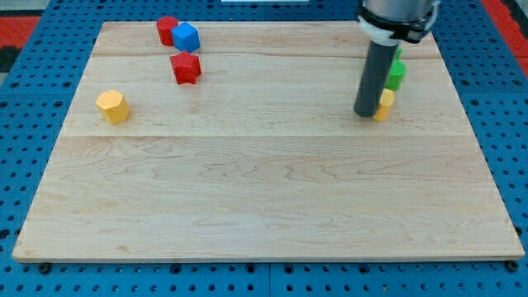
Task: Move your arm towards the center left of the board
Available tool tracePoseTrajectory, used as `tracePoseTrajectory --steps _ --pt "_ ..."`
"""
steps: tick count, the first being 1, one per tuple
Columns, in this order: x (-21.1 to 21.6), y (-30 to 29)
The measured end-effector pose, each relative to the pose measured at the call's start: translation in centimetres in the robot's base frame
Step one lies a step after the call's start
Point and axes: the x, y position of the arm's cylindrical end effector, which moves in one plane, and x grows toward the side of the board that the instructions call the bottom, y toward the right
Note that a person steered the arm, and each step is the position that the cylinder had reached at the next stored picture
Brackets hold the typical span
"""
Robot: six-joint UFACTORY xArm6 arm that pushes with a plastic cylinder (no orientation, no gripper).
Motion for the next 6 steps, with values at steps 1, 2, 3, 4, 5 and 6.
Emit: tracePoseTrajectory --steps 1,2,3,4,5,6 --pt "0.0 2.0" --pt "-1.3 1.6" --pt "-2.4 1.6" --pt "-1.2 -4.2" --pt "0.7 -14.2" --pt "8.4 -21.7"
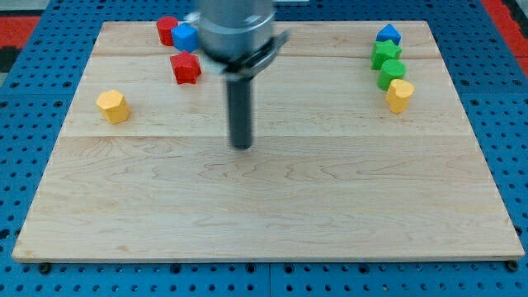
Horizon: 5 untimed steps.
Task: Move your arm towards the center left of the board
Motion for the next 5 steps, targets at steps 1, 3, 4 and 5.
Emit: tracePoseTrajectory --steps 1,3,4,5 --pt "5.0 -8.3" --pt "5.5 -9.5" --pt "5.5 -9.9" --pt "5.5 -9.9"
